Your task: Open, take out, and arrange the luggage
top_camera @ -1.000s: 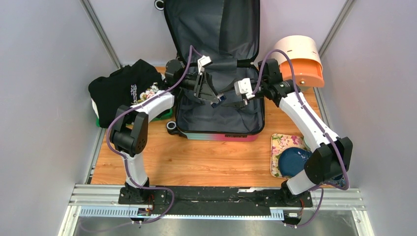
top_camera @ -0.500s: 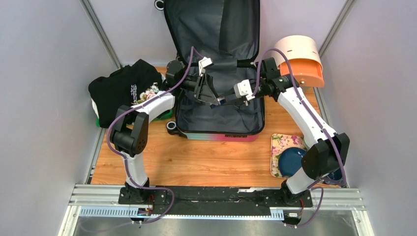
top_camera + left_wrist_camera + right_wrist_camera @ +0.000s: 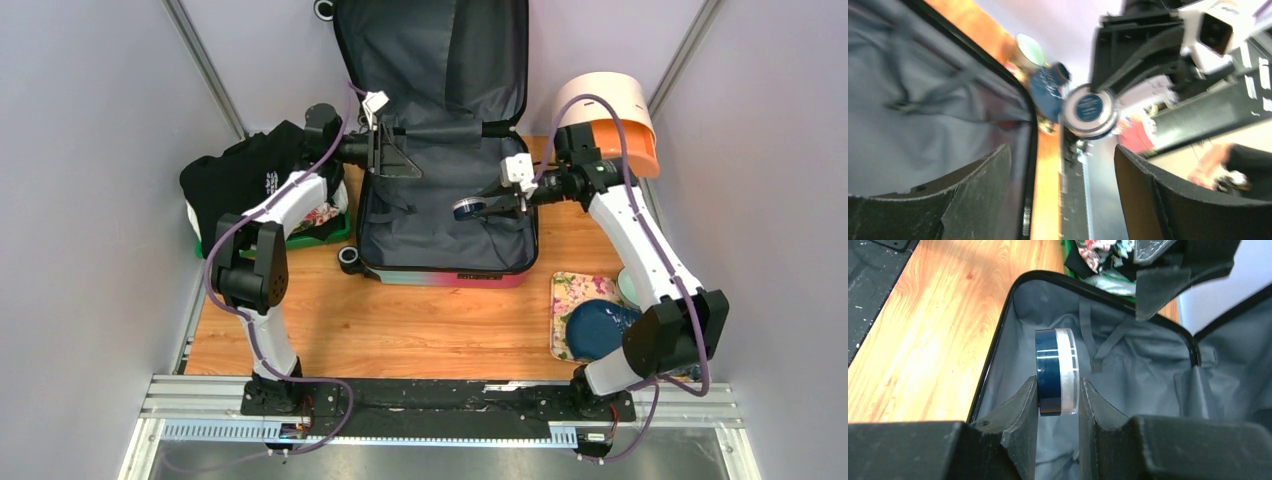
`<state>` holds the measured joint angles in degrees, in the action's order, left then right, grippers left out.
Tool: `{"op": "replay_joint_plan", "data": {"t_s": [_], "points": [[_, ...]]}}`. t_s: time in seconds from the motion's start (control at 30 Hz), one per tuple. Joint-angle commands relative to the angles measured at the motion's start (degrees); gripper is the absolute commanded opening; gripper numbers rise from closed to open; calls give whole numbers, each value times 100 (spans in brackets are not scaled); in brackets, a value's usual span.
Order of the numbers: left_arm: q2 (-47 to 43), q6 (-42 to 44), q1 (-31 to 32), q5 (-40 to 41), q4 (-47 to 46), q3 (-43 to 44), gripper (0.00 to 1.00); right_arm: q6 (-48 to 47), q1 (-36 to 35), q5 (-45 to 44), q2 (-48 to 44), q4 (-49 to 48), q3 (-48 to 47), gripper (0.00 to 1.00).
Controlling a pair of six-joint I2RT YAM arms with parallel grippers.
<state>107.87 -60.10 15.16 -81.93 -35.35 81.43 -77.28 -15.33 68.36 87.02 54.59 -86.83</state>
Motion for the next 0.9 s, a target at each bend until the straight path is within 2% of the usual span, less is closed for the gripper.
{"op": "replay_joint_plan", "data": {"t_s": [0.0, 0.03, 0.07, 0.13, 0.2, 0.27, 0.3, 0.37, 0.4, 0.47, 0.57, 0.6, 0.73, 0.87], "points": [[-346, 3666, -13, 1454, 4493, 1133, 83, 1447, 293, -146, -572, -517, 87, 0], [-329, 4107, 13, 1774, 4972, 1295, 83, 1992, 364, -243, -633, -1233, 200, 0], [-329, 4355, 5, 2021, 5229, 1358, 83, 3198, 547, -470, -677, -1597, 245, 0], [-442, 4638, -4, 2566, 5355, 1262, 83, 4225, 776, -691, -722, -2247, 193, 0], [-652, 4814, -13, 2813, 5111, 947, 84, 5523, 1250, -903, -582, -2347, 9, 0], [-733, 4762, -13, 2823, 4872, 770, 84, 6361, 1848, -1191, -442, -2365, -290, 0], [-750, 4727, -4, 2806, 4776, 708, 84, 7140, 2050, -1315, -293, -2365, -387, 0], [-724, 4639, 31, 2788, 4713, 699, 85, 7882, 2717, -1578, -108, -2391, -684, 0], [-715, 4621, 48, 2770, 4643, 682, 84, 8608, 2937, -1676, -20, -2417, -782, 0], [-724, 4673, 110, 2761, 4616, 681, 85, 9184, 3509, -1983, 235, -2558, -1106, 0], [-680, 4726, 172, 2709, 4625, 681, 85, 9459, 3941, -2265, 630, -2559, -1520, 0], [-654, 4718, 172, 2709, 4634, 673, 85, 9337, 3985, -2370, 727, -2445, -1930, 0], [-636, 4709, 180, 2726, 4634, 664, 86, 8705, 4047, -3387, 1141, -1822, -2575, 0], [-671, 4735, 181, 2753, 4634, 620, 86, 8536, 4056, -3575, 1535, -1566, -2874, 0]]}}
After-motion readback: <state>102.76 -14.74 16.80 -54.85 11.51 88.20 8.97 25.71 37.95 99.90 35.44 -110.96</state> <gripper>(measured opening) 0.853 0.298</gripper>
